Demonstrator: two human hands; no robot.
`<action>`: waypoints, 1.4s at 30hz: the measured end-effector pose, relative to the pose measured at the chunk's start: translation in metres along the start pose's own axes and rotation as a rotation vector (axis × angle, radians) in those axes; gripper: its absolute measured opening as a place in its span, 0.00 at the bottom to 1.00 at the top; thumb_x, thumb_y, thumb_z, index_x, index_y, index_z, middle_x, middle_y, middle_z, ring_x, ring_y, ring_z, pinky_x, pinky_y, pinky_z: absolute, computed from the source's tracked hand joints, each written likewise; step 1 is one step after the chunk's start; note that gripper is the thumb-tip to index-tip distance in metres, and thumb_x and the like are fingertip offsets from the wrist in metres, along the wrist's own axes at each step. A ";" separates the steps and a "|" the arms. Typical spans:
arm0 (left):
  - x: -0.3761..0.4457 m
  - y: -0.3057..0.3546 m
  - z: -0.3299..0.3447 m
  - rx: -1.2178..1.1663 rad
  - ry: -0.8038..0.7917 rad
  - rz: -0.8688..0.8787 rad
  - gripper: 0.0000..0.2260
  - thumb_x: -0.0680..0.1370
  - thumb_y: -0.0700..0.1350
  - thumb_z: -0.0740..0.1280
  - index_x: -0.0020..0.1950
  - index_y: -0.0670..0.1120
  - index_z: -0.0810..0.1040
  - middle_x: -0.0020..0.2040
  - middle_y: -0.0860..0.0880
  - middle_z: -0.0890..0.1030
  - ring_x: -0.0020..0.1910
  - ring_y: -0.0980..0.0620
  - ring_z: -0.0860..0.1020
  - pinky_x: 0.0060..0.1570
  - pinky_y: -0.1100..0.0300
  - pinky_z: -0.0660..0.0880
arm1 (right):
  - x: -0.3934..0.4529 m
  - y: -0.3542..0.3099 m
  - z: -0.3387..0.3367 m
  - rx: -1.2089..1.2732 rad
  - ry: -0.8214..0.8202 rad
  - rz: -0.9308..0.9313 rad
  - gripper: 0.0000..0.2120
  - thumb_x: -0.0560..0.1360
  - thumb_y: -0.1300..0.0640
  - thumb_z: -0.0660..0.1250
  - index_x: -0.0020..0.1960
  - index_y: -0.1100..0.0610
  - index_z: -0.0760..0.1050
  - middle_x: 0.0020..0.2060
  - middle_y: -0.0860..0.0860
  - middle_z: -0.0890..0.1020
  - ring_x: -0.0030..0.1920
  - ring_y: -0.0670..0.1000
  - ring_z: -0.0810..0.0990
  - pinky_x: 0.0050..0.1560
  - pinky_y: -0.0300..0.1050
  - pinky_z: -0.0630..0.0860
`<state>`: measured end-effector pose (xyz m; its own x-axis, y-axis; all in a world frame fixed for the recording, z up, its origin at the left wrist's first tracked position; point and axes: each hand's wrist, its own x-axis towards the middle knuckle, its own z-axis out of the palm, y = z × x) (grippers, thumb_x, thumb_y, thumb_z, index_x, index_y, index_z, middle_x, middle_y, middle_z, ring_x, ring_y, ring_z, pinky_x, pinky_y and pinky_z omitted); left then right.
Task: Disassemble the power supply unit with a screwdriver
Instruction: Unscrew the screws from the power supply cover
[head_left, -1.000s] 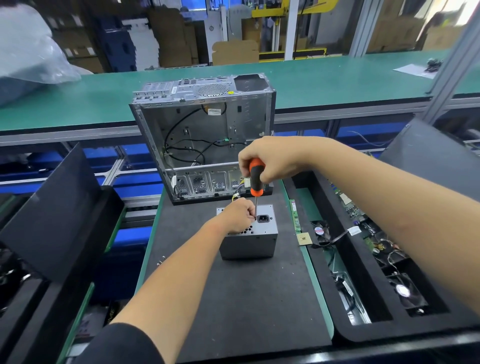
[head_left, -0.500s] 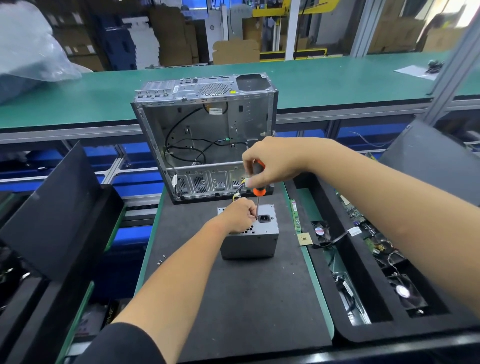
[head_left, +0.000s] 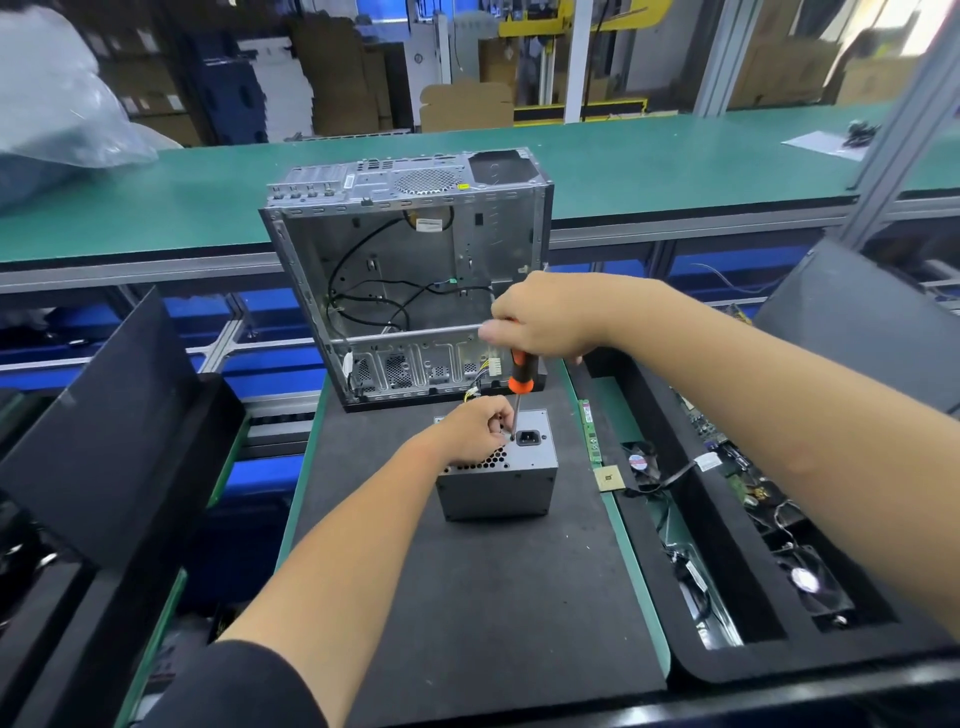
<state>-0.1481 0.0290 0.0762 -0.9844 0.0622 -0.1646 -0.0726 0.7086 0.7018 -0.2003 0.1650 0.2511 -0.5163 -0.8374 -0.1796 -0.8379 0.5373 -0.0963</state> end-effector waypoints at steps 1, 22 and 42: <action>0.000 0.000 0.000 -0.001 -0.005 0.004 0.10 0.76 0.34 0.62 0.42 0.49 0.70 0.33 0.52 0.68 0.30 0.57 0.64 0.29 0.72 0.63 | 0.001 0.000 0.000 -0.021 -0.002 0.014 0.20 0.82 0.44 0.53 0.44 0.58 0.72 0.37 0.54 0.79 0.31 0.54 0.82 0.40 0.49 0.77; 0.001 0.002 0.015 0.116 0.126 -0.017 0.07 0.75 0.38 0.64 0.39 0.48 0.70 0.39 0.54 0.66 0.39 0.51 0.69 0.38 0.63 0.64 | -0.004 -0.003 -0.008 0.049 -0.042 -0.083 0.12 0.70 0.66 0.64 0.49 0.52 0.75 0.42 0.45 0.77 0.44 0.51 0.76 0.42 0.47 0.75; -0.004 0.013 0.027 0.669 0.191 0.150 0.08 0.76 0.35 0.60 0.55 0.40 0.70 0.51 0.43 0.71 0.51 0.45 0.71 0.44 0.56 0.69 | -0.006 -0.005 -0.007 0.048 -0.185 0.128 0.11 0.73 0.53 0.70 0.43 0.59 0.72 0.37 0.56 0.84 0.28 0.53 0.84 0.30 0.40 0.74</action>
<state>-0.1411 0.0569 0.0678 -0.9914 0.1120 0.0680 0.1196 0.9854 0.1210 -0.1943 0.1665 0.2594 -0.5732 -0.7316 -0.3691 -0.7557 0.6461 -0.1071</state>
